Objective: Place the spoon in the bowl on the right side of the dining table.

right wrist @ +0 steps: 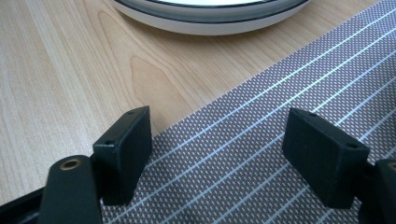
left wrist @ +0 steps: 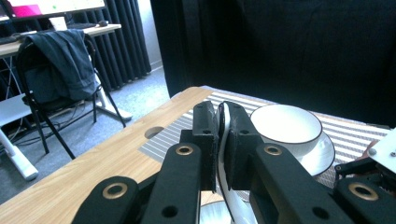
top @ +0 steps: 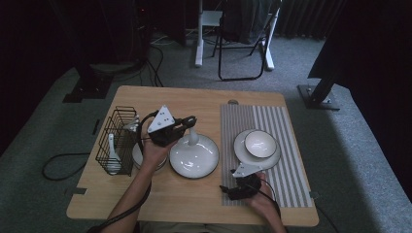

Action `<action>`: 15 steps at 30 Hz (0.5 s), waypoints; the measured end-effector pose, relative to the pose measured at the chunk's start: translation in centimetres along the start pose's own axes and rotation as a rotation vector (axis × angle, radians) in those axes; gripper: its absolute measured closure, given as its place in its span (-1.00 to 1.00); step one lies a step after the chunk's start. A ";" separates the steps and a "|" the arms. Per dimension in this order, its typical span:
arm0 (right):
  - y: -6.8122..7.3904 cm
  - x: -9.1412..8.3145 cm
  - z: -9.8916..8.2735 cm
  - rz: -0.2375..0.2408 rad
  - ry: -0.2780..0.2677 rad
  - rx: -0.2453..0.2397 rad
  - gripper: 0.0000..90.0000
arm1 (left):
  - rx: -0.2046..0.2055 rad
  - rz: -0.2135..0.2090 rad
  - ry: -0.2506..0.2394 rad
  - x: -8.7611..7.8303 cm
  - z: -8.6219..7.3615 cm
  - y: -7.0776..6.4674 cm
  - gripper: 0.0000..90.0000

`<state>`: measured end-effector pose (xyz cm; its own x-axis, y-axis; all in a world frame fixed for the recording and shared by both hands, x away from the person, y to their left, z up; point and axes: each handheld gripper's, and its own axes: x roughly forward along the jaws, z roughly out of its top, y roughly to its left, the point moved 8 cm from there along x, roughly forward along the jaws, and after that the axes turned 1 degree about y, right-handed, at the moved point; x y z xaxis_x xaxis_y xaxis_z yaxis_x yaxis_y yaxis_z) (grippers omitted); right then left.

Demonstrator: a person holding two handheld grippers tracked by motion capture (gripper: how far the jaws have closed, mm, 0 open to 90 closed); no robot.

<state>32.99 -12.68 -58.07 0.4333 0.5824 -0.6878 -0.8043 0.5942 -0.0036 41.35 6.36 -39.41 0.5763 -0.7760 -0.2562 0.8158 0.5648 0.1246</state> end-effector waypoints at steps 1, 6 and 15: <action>0.0 0.0 0.0 0.000 0.000 0.000 -0.47 | -0.004 -0.001 -0.001 0.2 0.0 0.1 0.89; 0.0 0.0 0.0 0.000 0.001 0.001 -0.47 | -0.004 -0.011 0.006 1.1 0.1 0.0 0.89; 0.0 0.0 0.0 -0.001 0.001 -0.001 -0.47 | 0.003 -0.022 0.002 2.1 0.4 -0.1 0.89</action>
<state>32.99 -12.70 -58.07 0.4335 0.5814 -0.6885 -0.8043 0.5942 -0.0047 42.50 4.51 -39.55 0.5581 -0.7877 -0.2609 0.8285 0.5466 0.1219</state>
